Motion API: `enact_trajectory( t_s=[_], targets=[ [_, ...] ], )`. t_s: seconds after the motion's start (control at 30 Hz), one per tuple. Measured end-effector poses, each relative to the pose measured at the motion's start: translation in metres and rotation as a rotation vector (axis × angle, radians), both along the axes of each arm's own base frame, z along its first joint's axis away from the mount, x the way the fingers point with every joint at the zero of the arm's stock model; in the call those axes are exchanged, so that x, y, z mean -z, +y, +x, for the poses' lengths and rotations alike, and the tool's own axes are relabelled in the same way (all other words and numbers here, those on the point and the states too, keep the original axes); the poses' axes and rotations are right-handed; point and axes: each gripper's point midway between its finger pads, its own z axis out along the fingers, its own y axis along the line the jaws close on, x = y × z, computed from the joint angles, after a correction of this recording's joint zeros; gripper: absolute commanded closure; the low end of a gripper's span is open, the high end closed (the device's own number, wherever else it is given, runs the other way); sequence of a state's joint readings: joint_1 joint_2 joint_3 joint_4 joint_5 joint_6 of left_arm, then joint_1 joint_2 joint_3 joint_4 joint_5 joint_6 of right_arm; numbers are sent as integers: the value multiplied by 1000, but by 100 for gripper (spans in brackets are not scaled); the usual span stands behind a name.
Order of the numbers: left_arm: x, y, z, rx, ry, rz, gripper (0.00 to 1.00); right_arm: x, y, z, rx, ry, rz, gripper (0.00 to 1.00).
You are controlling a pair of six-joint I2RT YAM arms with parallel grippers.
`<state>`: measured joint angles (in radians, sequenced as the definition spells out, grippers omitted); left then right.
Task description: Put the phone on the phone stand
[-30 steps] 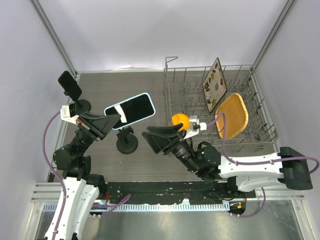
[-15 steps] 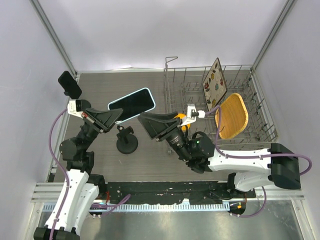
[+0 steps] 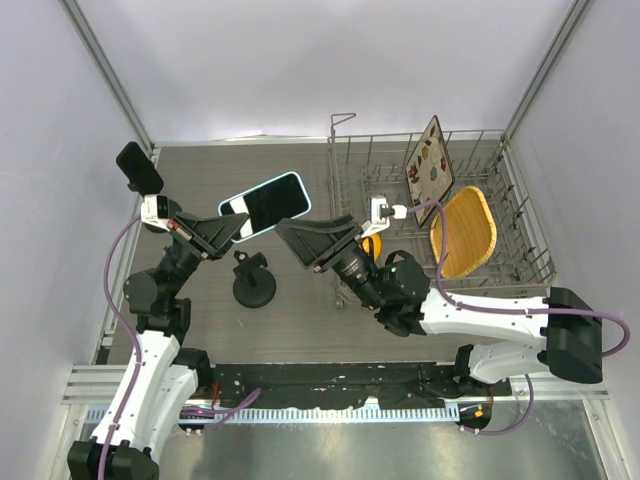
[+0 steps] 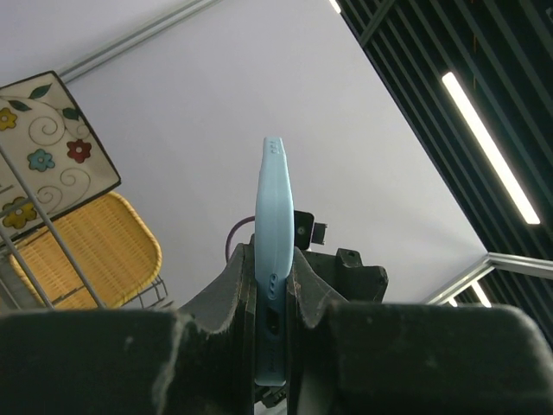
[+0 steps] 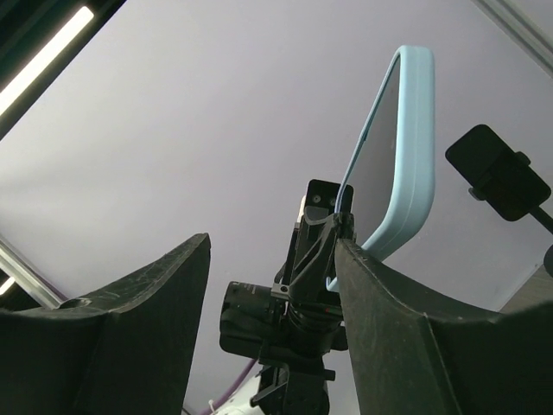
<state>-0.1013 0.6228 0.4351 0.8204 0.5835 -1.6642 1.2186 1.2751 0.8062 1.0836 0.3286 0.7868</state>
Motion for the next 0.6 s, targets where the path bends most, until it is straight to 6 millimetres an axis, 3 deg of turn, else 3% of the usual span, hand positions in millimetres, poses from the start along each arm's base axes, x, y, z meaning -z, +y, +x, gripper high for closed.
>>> enact_trajectory(
  t_s=[0.13,0.33,0.6],
  targets=[
    [0,0,0,4,7,-7,100,0,2,5,-9,8,-13,40],
    [0,-1,-4,12,0,4,100,6,-2,-4,-53,24,-32,37],
    [-4,-1,-9,16,-20,2,100,34,-6,1,-38,67,-110,38]
  ],
)
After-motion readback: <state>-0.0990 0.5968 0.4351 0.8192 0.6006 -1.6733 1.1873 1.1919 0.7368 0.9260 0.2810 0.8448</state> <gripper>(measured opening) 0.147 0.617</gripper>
